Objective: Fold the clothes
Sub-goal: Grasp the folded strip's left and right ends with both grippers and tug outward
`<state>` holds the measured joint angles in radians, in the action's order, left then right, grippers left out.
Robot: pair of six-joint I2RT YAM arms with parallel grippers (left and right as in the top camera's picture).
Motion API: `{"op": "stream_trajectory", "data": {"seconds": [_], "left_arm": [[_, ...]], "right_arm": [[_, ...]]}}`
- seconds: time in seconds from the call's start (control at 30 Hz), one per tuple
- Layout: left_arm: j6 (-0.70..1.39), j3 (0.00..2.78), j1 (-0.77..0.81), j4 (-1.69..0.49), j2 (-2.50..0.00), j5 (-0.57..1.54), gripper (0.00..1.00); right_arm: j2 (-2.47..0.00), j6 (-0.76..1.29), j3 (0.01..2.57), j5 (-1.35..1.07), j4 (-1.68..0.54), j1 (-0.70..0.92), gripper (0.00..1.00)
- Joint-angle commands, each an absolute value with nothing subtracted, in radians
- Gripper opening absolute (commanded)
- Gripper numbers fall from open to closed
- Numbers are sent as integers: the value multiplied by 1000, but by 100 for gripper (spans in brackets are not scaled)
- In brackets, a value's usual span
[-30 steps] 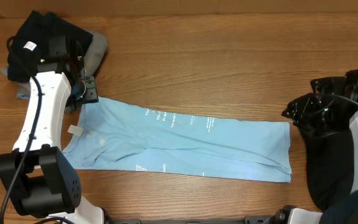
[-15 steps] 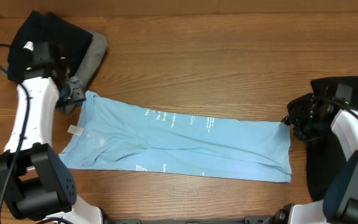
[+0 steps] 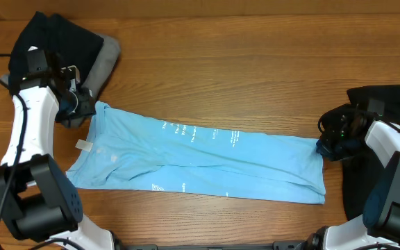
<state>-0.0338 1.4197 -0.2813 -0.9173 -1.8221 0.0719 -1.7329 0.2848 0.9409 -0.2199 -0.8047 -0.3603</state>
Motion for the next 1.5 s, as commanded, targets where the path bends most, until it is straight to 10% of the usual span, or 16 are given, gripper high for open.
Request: {"op": "stream_trajectory", "data": {"seconds": [0.0,0.57,0.83,1.27,1.47], "left_arm": [[-68,1412,-280,-920,-1878,105,58],[-94,1409,-234,-802,-1965,141,51],[-76,1409,-197,-777,-2032,132,13],[-44,1465,-231,-816,-2030,51,11],[-29,1499,-242,-842,-2030,41,33]], "right_arm": [[-1739,316,938,-147,-809,-379,4],[-1739,349,977,-106,-779,-389,4],[-1739,345,978,-94,-779,-389,4],[-1739,372,978,14,-787,-389,4],[-1739,372,978,14,-791,-390,4]]}}
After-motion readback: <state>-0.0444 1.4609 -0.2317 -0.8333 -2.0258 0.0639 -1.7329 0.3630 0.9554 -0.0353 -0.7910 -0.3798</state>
